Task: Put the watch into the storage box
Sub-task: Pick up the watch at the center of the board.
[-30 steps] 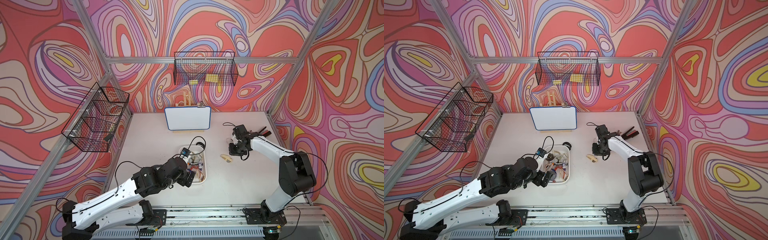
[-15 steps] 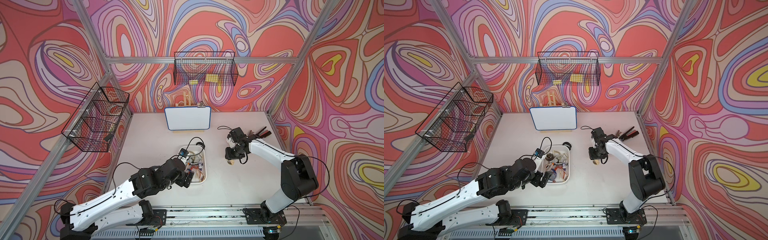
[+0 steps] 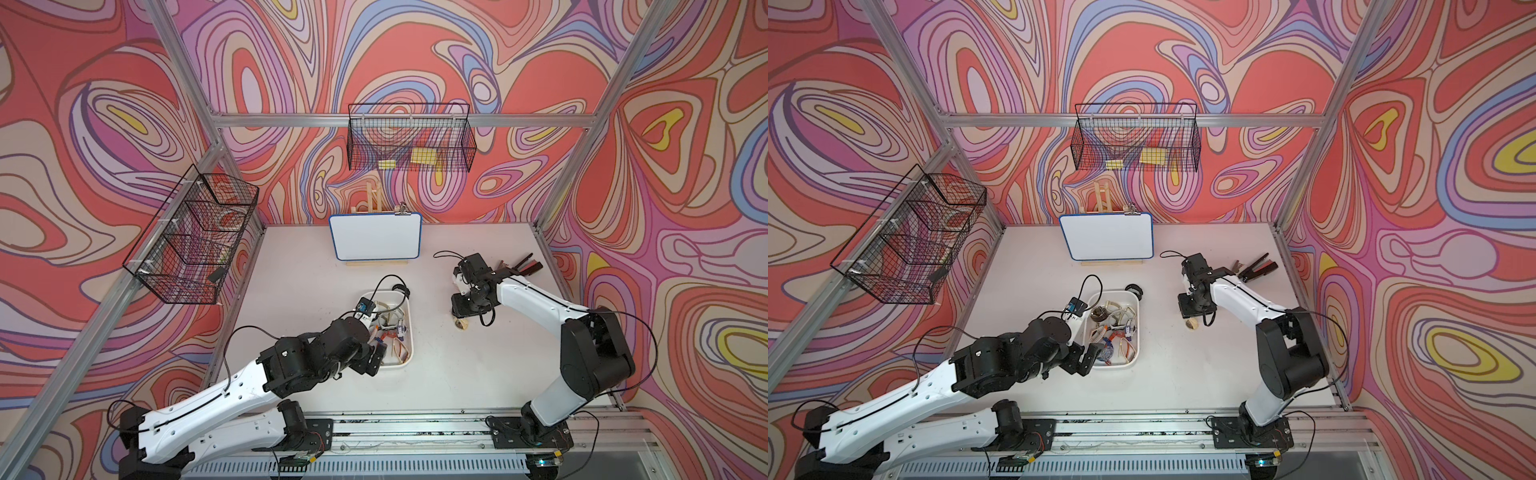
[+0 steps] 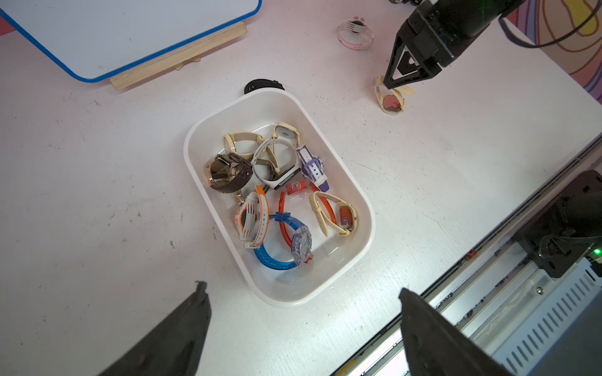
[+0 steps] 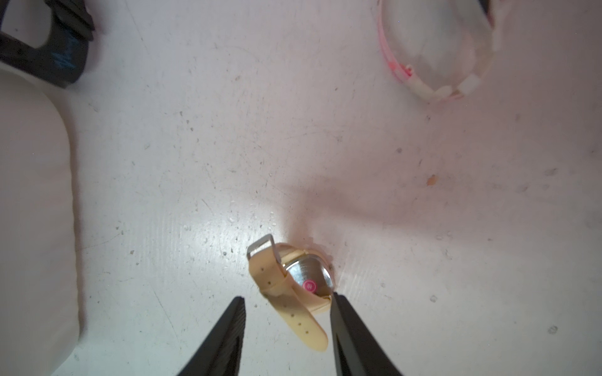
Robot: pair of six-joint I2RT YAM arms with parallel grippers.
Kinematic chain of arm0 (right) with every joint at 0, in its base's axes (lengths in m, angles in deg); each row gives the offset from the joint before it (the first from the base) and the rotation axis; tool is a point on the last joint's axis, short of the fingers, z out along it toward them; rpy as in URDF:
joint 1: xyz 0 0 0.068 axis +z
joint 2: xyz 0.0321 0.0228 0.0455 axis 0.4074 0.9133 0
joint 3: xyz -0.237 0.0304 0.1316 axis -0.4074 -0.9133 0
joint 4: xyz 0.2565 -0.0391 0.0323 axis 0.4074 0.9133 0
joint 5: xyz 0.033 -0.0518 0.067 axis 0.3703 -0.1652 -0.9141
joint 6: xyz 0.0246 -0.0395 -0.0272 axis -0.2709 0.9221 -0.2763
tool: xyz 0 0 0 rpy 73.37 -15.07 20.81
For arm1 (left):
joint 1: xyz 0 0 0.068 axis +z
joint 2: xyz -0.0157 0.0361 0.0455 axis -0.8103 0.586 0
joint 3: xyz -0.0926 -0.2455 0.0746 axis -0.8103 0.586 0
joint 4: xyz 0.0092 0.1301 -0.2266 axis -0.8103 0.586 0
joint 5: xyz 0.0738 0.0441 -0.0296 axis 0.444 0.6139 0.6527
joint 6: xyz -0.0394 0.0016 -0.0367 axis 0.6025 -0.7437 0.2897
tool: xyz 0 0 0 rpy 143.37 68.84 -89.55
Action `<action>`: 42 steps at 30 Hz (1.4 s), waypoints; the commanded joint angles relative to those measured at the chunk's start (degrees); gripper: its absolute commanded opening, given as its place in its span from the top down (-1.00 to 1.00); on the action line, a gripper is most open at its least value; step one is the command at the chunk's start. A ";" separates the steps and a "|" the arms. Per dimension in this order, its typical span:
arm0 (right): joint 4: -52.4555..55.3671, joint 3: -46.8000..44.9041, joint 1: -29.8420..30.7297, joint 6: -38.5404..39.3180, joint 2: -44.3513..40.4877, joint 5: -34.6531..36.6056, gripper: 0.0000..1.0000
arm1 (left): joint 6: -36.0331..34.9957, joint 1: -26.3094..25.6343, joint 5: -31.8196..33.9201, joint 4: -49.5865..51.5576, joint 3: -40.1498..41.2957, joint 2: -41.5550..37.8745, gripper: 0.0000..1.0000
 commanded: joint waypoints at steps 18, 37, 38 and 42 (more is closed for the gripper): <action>-0.55 2.40 0.01 0.52 4.65 4.51 0.59 | 0.70 -0.16 2.07 2.58 0.45 -1.48 -0.91; -25.52 -6.61 1.70 -21.18 -12.77 -35.77 0.73 | 1.54 -0.08 1.72 2.64 0.57 -2.57 -0.91; -27.74 -6.89 3.48 -22.56 -12.28 -36.05 0.73 | 1.66 -0.14 1.70 2.82 0.47 -2.70 -0.91; -34.43 -6.17 10.75 -26.96 -8.69 -33.68 0.73 | 2.49 -0.10 1.85 4.39 0.19 -4.21 -0.91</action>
